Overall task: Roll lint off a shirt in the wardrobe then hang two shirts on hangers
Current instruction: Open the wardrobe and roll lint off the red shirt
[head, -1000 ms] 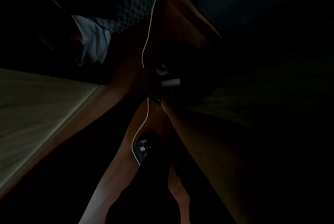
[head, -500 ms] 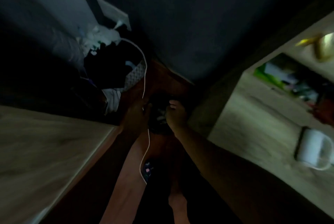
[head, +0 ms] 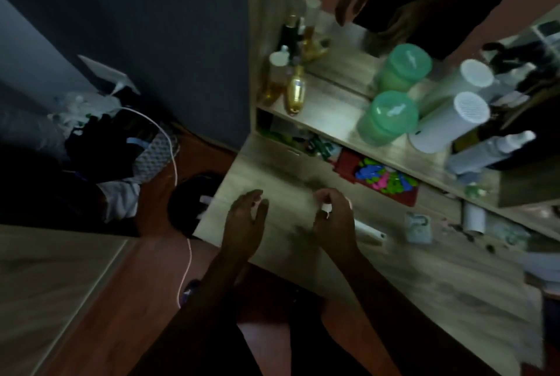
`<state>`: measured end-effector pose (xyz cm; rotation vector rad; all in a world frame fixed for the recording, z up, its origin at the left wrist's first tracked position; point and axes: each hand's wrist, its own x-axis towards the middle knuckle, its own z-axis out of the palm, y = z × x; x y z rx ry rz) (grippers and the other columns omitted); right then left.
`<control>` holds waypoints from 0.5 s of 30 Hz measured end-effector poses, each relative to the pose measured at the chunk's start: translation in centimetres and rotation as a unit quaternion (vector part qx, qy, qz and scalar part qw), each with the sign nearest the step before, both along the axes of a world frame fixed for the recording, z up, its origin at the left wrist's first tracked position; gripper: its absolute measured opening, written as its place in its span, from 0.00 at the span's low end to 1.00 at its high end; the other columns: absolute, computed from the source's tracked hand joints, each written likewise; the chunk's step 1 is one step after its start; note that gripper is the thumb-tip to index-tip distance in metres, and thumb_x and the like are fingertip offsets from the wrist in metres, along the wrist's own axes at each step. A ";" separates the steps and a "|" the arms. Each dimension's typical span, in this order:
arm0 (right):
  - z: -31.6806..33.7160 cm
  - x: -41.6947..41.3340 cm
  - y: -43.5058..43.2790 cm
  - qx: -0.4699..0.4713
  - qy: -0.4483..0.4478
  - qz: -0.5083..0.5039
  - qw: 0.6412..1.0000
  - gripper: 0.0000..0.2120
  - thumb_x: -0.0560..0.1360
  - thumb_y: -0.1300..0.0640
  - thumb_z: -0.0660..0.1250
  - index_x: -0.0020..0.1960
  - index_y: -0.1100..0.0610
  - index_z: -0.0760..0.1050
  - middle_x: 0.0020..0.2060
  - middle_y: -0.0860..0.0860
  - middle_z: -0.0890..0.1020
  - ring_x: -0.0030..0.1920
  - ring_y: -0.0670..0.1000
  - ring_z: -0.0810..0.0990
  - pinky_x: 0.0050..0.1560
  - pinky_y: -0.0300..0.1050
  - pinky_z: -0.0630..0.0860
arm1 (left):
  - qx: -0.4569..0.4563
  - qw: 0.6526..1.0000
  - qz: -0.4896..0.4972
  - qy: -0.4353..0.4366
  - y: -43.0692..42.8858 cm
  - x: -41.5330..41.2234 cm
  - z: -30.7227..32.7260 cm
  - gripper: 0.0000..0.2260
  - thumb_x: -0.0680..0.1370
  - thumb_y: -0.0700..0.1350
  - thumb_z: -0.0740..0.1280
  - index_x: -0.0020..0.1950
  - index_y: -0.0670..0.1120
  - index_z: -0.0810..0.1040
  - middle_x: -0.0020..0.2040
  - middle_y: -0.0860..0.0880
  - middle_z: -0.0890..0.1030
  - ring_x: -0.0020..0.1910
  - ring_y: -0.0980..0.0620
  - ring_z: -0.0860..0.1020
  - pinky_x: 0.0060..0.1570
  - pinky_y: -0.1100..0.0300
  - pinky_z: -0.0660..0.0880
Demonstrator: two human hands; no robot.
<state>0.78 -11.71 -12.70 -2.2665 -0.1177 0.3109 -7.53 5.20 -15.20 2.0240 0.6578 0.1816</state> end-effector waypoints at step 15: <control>-2.5 2.5 -10.8 -0.089 0.178 0.133 0.971 0.13 0.75 0.57 0.68 0.59 0.57 0.75 0.55 0.53 0.77 0.59 0.53 0.75 0.59 0.44 0.70 | 0.040 0.990 0.025 0.136 -9.8 1.7 0.0 0.19 0.79 0.46 0.64 0.68 0.40 0.73 0.64 0.40 0.78 0.63 0.40 0.75 0.64 0.49 0.70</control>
